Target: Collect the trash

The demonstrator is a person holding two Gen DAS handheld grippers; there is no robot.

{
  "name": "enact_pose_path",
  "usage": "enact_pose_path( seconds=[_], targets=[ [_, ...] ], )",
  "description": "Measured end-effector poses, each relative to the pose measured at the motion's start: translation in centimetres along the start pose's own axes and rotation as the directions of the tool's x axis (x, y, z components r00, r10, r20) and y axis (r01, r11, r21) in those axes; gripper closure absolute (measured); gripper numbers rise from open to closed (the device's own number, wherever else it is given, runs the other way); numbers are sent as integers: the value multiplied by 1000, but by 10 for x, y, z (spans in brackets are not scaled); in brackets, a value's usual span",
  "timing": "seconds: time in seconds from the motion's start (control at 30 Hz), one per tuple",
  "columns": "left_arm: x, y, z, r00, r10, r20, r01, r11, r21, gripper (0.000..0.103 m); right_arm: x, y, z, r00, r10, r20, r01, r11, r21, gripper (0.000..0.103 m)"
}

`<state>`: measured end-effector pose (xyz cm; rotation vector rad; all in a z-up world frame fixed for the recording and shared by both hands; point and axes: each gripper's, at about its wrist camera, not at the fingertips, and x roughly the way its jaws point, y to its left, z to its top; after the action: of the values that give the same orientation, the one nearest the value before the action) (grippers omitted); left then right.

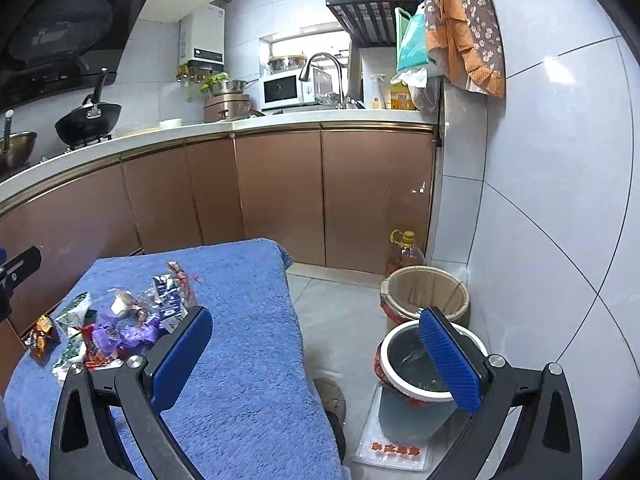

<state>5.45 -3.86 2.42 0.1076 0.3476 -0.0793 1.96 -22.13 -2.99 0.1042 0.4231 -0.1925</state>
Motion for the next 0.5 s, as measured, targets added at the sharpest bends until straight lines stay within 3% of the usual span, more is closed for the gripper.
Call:
enact_pose_path(
  seconds=[0.23,0.5],
  targets=[
    [25,0,6,1000,-6,-14,6,1000,11,20,17,0,4,1000,-2,-20,2,1000,15,0],
    [49,14,5,998,-10,-60,10,1000,5,20,41,14,9,996,69,-53,-69,998,-1,0]
  ],
)
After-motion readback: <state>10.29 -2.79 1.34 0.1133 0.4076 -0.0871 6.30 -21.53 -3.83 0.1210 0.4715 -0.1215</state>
